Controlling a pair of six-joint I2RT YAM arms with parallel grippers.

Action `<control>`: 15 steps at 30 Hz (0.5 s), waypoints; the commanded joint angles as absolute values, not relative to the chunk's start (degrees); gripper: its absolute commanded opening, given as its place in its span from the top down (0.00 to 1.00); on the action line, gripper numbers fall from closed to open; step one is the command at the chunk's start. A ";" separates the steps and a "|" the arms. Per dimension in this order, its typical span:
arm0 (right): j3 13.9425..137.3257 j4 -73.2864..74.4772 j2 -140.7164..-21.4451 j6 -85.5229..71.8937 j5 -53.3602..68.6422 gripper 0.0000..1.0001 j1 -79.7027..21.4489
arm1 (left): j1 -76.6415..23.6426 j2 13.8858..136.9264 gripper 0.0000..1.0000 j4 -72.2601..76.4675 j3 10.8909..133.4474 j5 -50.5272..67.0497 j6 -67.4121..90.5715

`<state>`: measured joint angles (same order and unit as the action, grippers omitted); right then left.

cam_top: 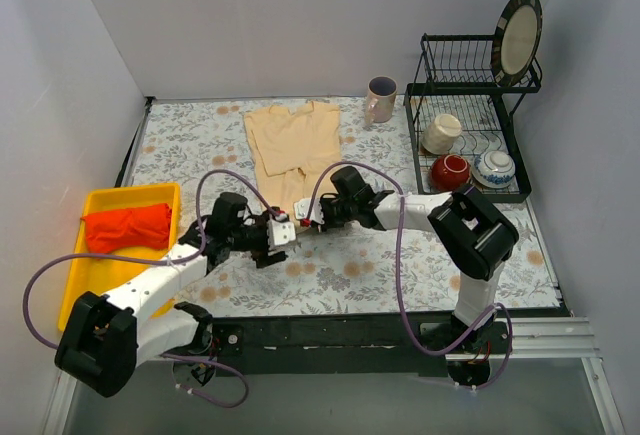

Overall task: Roll the t-shirts
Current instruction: Roll the T-shirt to the center of the board.

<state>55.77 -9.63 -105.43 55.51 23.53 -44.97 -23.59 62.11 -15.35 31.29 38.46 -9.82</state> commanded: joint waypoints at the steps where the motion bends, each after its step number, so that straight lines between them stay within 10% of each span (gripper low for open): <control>1: 58.01 -2.20 -107.67 51.15 23.99 0.94 -43.51 | -30.83 59.85 0.31 -0.28 23.66 25.25 -15.90; 15: 55.99 -1.14 -105.29 51.86 24.52 0.93 -42.80 | -34.19 63.55 0.33 13.01 18.37 16.86 -17.67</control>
